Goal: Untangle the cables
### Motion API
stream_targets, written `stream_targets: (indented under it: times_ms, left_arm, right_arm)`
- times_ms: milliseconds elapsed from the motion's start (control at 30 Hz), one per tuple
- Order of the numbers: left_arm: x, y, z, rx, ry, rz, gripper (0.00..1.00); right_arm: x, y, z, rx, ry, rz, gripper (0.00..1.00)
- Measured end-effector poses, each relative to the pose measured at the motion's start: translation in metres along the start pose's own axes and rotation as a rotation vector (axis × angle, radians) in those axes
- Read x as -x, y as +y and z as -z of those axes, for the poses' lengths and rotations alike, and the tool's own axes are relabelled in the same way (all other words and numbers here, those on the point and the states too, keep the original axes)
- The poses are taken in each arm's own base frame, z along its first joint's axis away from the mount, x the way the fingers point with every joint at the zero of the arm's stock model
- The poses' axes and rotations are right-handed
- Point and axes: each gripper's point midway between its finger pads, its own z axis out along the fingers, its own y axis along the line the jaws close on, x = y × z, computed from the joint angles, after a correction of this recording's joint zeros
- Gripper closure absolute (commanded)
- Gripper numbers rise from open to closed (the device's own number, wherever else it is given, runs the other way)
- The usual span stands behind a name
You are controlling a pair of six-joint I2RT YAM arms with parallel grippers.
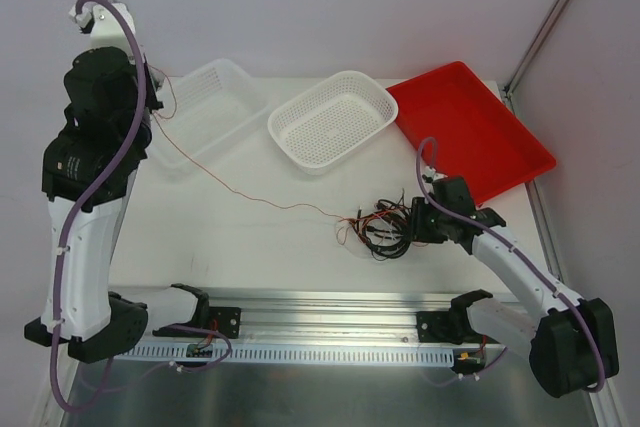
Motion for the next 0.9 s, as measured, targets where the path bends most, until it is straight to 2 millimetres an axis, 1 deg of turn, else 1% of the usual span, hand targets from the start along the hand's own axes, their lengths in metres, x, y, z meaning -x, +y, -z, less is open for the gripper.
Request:
stream_targets:
  times_ms: [33,100,133,200,233,267,367,400,467,567,600,633,700,733,767,800,833,867,900]
  left_arm:
    - [-0.007,-0.01,0.001,-0.053,0.008,0.017,1.0]
    - [-0.025,-0.03,0.004,-0.156,0.044,0.041,1.0]
    - [-0.035,-0.042,0.004,-0.208,0.067,0.053,1.0]
    - [-0.062,-0.066,0.004,-0.296,0.133,0.071,1.0]
    - [-0.075,-0.074,0.003,-0.321,0.164,0.07,1.0]
    - [-0.092,-0.084,0.001,-0.347,0.205,0.072,0.99]
    - [-0.162,-0.11,-0.005,-0.381,0.373,0.049,0.99]
    - [-0.182,-0.115,-0.005,-0.389,0.425,0.038,0.99]
    - [-0.231,-0.126,-0.003,-0.396,0.542,0.027,0.98]
    - [-0.294,-0.135,0.005,-0.393,0.698,0.018,0.9]
    - [-0.312,-0.137,0.009,-0.39,0.745,0.02,0.86]
    - [-0.329,-0.139,0.013,-0.388,0.793,0.019,0.75]
    - [-0.35,-0.143,0.019,-0.385,0.856,0.033,0.61]
    - [-0.358,-0.145,0.023,-0.384,0.883,0.052,0.39]
    - [-0.36,-0.147,0.025,-0.388,0.897,0.068,0.29]
    - [-0.359,-0.15,0.027,-0.389,0.905,0.099,0.17]
    - [-0.356,-0.153,0.028,-0.397,0.9,0.126,0.08]
    - [-0.352,-0.155,0.029,-0.399,0.891,0.158,0.01]
    - [-0.346,-0.158,0.03,-0.407,0.88,0.196,0.01]
  right_arm:
    - [0.001,0.001,0.001,0.005,0.0,0.009,0.56]
    - [0.005,0.005,0.006,0.02,0.0,0.028,0.54]
    - [0.008,0.008,0.008,0.028,-0.005,0.04,0.51]
    - [0.017,0.015,0.015,0.04,-0.021,0.067,0.48]
    - [0.021,0.02,0.02,0.049,-0.03,0.08,0.44]
    - [0.026,0.024,0.024,0.058,-0.041,0.093,0.42]
    - [0.035,0.036,0.033,0.084,-0.069,0.127,0.38]
    - [0.037,0.039,0.035,0.091,-0.077,0.136,0.38]
    - [0.036,0.043,0.037,0.102,-0.079,0.152,0.36]
    - [0.032,0.045,0.037,0.107,-0.066,0.164,0.34]
    - [0.031,0.046,0.037,0.109,-0.064,0.169,0.34]
    - [0.031,0.047,0.037,0.111,-0.062,0.172,0.33]
    - [0.029,0.048,0.036,0.112,-0.057,0.176,0.32]
    - [0.028,0.048,0.036,0.112,-0.054,0.178,0.31]
    - [0.028,0.048,0.035,0.112,-0.053,0.179,0.3]
    - [0.027,0.048,0.034,0.11,-0.052,0.179,0.3]
    - [0.025,0.047,0.033,0.108,-0.047,0.177,0.29]
    - [0.023,0.046,0.032,0.105,-0.042,0.175,0.28]
    - [0.022,0.044,0.031,0.1,-0.038,0.175,0.28]
